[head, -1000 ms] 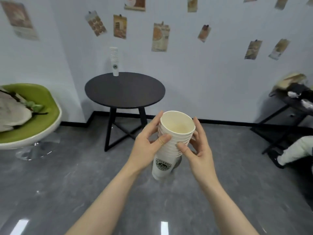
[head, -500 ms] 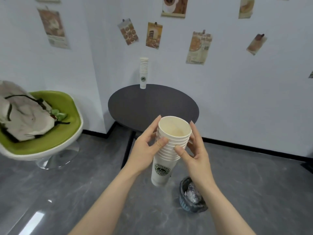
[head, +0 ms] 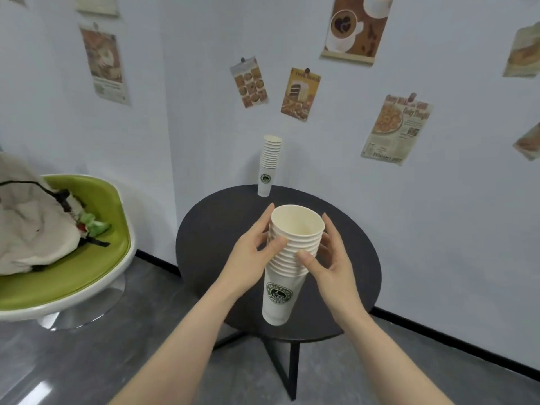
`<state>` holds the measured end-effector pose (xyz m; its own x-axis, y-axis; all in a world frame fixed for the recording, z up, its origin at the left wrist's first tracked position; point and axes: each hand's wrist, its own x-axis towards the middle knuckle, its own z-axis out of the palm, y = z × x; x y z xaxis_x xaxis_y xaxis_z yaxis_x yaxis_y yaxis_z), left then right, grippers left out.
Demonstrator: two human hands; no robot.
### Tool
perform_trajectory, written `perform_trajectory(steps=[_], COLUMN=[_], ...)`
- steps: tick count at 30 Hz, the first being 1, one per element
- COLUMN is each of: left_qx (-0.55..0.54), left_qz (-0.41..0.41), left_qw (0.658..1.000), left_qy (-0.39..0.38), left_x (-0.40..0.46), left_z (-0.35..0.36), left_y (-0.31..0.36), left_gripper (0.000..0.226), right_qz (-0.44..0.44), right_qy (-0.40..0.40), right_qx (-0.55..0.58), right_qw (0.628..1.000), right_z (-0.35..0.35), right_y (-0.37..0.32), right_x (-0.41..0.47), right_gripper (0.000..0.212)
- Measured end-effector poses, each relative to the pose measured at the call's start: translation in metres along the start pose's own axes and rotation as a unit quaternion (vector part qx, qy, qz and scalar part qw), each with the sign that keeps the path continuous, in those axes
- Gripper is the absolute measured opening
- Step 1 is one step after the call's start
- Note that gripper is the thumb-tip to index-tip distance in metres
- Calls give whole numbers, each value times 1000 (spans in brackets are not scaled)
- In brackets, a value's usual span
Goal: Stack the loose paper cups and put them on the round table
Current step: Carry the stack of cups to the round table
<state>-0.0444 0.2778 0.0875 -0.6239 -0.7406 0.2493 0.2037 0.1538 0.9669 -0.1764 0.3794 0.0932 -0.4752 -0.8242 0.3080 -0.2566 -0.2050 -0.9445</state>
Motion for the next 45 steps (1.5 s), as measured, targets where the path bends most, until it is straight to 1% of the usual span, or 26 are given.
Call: perform_trajectory(steps=[3, 7, 9, 12, 15, 19, 22, 27, 33, 39, 45], left_qx=[9, 1, 2, 24, 25, 25, 21, 5, -22, -29, -2], left_qz=[3, 25, 45, 55, 68, 90, 101, 106, 88, 44, -30], left_qw=[1000, 1000, 999, 998, 997, 996, 995, 994, 996, 998, 999], left_qy=[1, -5, -8, 9, 0, 2, 1, -13, -19, -25, -19], left_x=[65, 170, 234, 334, 424, 518, 570, 623, 654, 668, 671], left_z=[-19, -51, -71, -102, -128, -149, -161, -172, -179, -180, -177], left_y=[-10, -10, -2, 19, 40, 55, 54, 31, -12, -55, -107], left_gripper=[60, 59, 58, 64, 66, 65, 66, 66, 65, 64, 64], right_qz=[0, -9, -21, -36, -63, -83, -77, -67, -47, 8, 100], right_qy=[1, 11, 24, 44, 48, 46, 47, 57, 66, 61, 50], right_qx=[-6, -18, -22, -13, -9, -7, 0, -9, -16, -40, -46], right_qw=[1000, 1000, 999, 998, 997, 995, 996, 996, 997, 997, 993], right_z=[8, 25, 35, 52, 64, 72, 75, 80, 84, 85, 90], right_y=[18, 31, 27, 11, -4, -11, -6, 18, 56, 98, 147], right_x=[67, 177, 241, 340, 431, 528, 584, 638, 663, 671, 670], right_gripper=[72, 72, 73, 71, 69, 66, 71, 74, 76, 77, 80])
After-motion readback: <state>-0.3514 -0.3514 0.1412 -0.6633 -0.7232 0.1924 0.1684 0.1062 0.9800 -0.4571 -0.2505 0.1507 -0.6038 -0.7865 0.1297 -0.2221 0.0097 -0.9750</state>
